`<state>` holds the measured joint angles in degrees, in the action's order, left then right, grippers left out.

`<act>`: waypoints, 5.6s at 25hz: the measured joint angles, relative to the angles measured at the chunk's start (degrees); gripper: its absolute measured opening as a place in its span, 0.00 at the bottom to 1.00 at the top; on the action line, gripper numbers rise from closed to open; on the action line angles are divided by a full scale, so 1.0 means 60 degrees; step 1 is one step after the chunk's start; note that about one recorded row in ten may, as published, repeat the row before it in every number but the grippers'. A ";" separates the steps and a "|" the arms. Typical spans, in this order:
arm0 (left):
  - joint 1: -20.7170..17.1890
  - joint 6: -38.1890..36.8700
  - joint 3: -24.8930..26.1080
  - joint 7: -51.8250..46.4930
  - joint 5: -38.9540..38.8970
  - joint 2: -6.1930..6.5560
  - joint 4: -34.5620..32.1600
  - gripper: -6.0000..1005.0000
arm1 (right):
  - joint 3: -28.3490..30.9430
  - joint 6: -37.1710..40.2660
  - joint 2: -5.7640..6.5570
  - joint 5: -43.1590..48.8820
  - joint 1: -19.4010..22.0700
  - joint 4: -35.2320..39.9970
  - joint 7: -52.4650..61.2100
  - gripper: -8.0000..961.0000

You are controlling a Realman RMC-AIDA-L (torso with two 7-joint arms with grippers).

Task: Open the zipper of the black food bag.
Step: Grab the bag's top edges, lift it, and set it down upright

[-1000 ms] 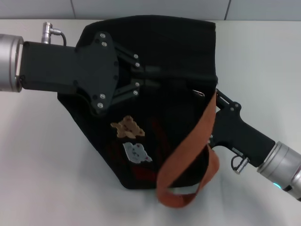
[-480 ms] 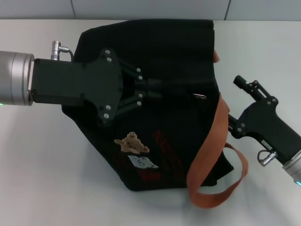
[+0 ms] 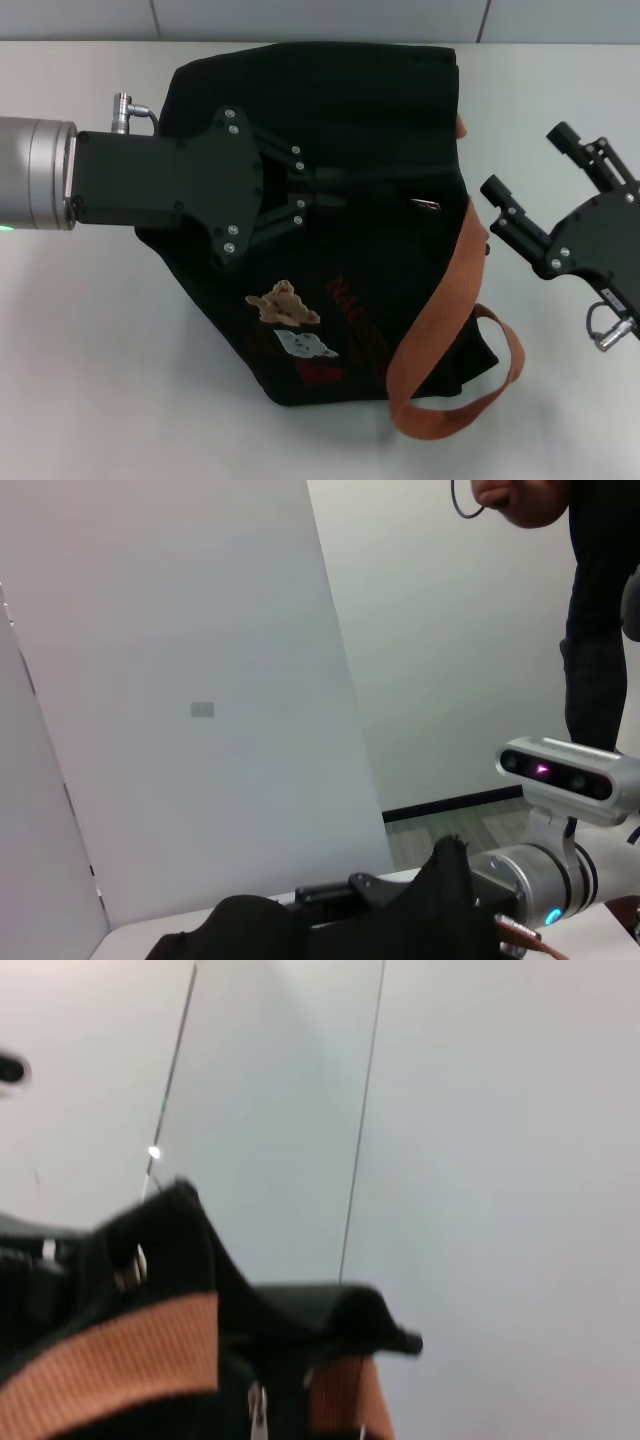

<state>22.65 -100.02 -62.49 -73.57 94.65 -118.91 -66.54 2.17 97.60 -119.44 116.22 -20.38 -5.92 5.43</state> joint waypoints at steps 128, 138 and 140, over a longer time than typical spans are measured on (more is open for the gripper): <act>0.0197 0.0073 -0.0384 0.0234 -0.0387 -0.0015 0.0997 0.11 | -0.0859 -0.0510 -0.0073 0.0133 -0.0187 -0.1376 -0.7981 0.76; 0.0225 0.0115 -0.0440 0.0225 -0.0425 -0.0015 0.1006 0.11 | -0.0860 -0.0184 -0.0073 0.0190 -0.0173 -0.1387 -0.7891 0.73; 0.0228 0.0128 -0.0460 0.0226 -0.0428 -0.0015 0.1008 0.11 | -0.0860 -0.0177 -0.0073 0.0193 -0.0169 -0.1389 -0.7887 0.73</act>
<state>24.02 -99.25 -65.25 -72.21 92.08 -119.00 -60.49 -2.99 96.53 -119.88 117.38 -21.39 -14.25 -41.89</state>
